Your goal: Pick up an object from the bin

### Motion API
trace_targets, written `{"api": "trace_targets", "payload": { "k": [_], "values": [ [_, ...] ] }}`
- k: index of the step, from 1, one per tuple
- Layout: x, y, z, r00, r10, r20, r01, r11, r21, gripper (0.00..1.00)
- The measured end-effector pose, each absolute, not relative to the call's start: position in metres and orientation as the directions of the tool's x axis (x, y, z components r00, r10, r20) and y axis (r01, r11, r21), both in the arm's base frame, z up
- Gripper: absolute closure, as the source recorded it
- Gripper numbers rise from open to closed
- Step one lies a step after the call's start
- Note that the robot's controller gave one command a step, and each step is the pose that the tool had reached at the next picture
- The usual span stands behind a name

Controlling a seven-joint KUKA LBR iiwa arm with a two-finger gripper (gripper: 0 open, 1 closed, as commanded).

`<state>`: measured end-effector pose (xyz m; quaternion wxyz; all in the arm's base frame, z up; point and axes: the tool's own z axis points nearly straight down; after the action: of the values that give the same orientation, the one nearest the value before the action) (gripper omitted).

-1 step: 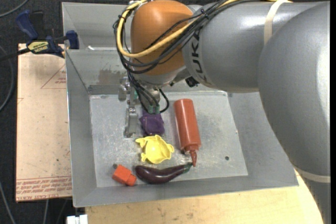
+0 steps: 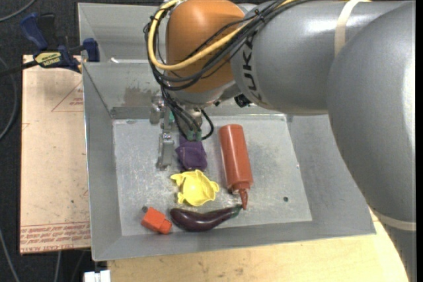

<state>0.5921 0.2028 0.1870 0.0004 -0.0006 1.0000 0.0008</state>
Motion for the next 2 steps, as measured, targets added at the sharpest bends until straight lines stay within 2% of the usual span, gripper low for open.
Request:
{"api": "trace_targets", "payload": {
  "k": [1, 2],
  "values": [
    [0.596, 0.182, 0.159, -0.998, -0.064, -0.007, -0.064, 0.998, 0.005, 0.0],
    [0.558, 0.162, 0.149, -0.993, -0.121, 0.007, -0.121, 0.993, -0.001, 0.0]
  ]
}}
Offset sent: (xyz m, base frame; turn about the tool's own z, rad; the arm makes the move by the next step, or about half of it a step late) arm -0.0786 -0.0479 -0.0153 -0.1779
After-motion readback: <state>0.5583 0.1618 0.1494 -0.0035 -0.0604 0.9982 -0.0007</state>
